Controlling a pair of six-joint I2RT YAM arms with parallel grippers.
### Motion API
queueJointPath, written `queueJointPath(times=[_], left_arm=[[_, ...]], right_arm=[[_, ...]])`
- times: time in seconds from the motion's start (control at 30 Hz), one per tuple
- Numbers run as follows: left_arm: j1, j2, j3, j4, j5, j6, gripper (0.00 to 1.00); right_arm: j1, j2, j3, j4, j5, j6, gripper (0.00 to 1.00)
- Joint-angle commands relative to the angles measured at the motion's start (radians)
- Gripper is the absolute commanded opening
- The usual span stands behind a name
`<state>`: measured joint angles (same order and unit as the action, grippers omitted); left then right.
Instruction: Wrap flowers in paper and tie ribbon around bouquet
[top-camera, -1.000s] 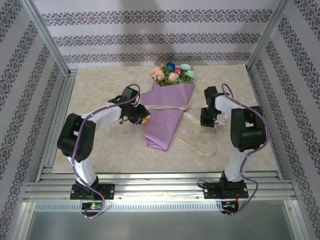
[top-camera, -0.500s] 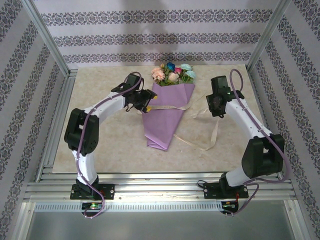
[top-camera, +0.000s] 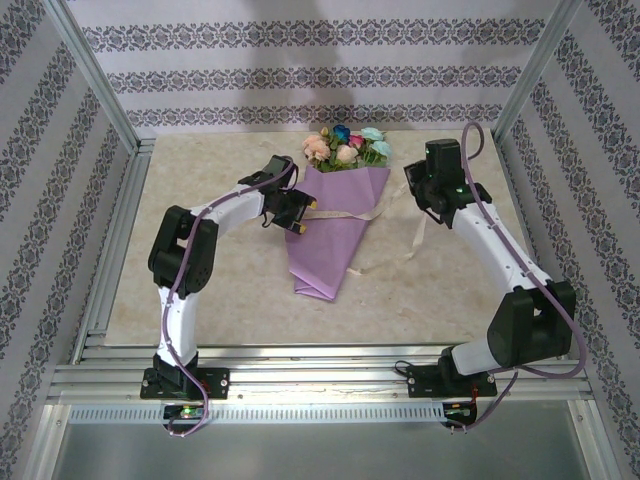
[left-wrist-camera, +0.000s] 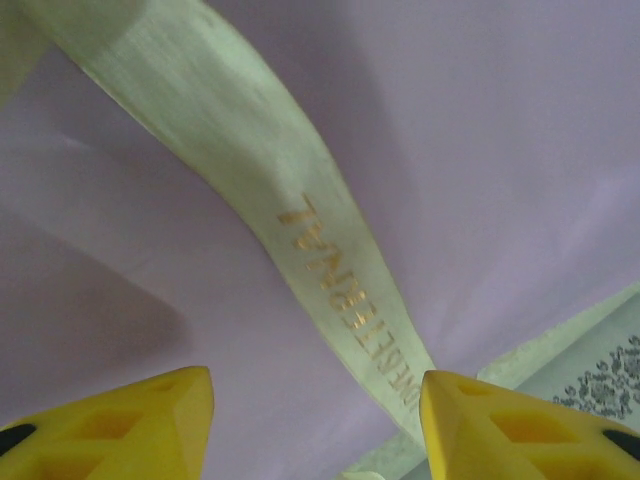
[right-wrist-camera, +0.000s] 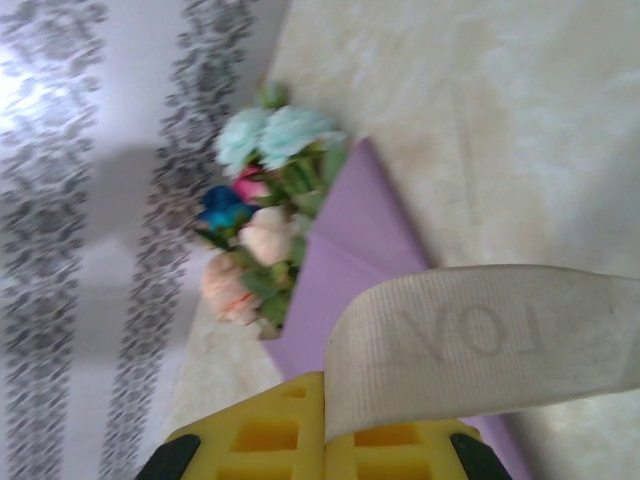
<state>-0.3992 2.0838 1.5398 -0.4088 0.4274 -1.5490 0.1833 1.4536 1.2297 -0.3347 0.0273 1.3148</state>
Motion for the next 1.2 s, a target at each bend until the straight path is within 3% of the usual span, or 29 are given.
queueJointPath(times=[0.0, 0.27, 0.57, 0.9, 1.17], left_arm=[[-0.006, 0.040, 0.050, -0.021, -0.040, -0.046, 0.54], [0.012, 0.088, 0.070, 0.008, -0.065, -0.045, 0.40], [0.014, 0.017, 0.020, 0.042, -0.083, -0.026, 0.01], [0.015, -0.157, -0.162, 0.156, -0.014, 0.069, 0.00], [-0.001, -0.224, -0.264, 0.238, 0.080, 0.115, 0.00]], right_arm=[[0.018, 0.044, 0.029, 0.181, -0.091, -0.056, 0.00], [0.060, 0.218, 0.181, 0.293, -0.261, -0.112, 0.00], [0.102, 0.395, 0.346, 0.195, -0.421, -0.214, 0.00], [0.145, 0.482, 0.426, 0.006, -0.611, -0.414, 0.00], [0.104, 0.557, 0.497, -0.142, -0.548, -0.458, 0.00]])
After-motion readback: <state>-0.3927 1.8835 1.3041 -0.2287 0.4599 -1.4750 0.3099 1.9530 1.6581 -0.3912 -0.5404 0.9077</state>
